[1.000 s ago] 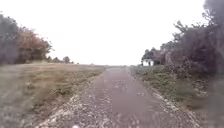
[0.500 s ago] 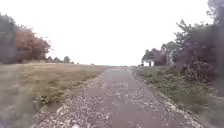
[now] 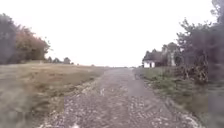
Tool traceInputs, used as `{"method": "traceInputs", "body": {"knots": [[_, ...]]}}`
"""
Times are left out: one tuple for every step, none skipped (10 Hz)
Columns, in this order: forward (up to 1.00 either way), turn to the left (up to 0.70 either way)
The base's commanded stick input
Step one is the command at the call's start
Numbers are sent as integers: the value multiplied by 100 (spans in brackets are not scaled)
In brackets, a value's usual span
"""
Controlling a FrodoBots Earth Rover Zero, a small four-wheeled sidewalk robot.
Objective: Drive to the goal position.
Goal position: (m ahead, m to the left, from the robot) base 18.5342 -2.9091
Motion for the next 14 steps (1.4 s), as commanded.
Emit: {"method": "traceInputs", "body": {"knots": [[100, 0], [100, 0], [100, 0], [100, 0], [100, 0], [100, 0], [100, 0], [100, 0], [100, 0], [100, 0], [100, 0], [100, 0], [100, 0], [100, 0]]}}
